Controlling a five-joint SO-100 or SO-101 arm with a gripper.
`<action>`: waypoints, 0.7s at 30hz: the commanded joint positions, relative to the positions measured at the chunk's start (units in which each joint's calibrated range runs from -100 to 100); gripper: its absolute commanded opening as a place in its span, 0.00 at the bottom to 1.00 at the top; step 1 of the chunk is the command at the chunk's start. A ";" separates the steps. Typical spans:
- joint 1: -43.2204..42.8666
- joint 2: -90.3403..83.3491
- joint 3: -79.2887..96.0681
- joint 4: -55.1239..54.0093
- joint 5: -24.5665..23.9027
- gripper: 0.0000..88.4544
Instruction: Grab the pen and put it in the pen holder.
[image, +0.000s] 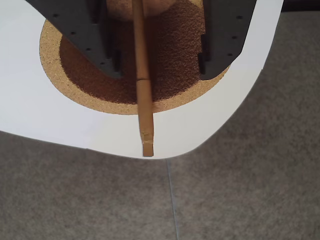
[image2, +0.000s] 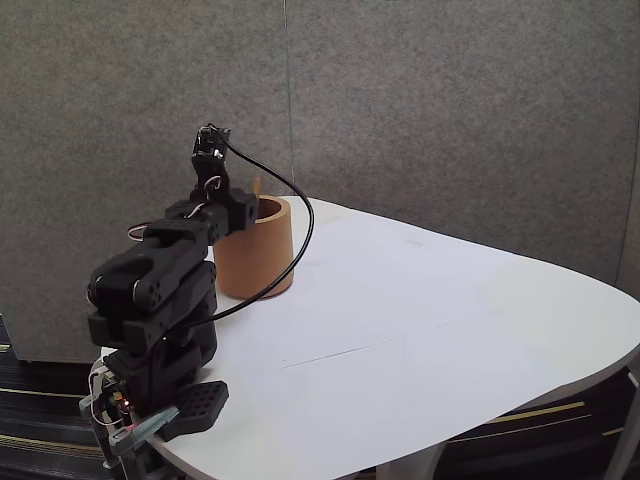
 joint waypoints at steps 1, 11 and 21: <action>-0.23 -0.41 0.36 -1.10 0.10 0.24; 0.43 -0.49 0.00 -5.00 0.10 0.24; 1.01 -0.41 -11.28 -4.24 -0.27 0.24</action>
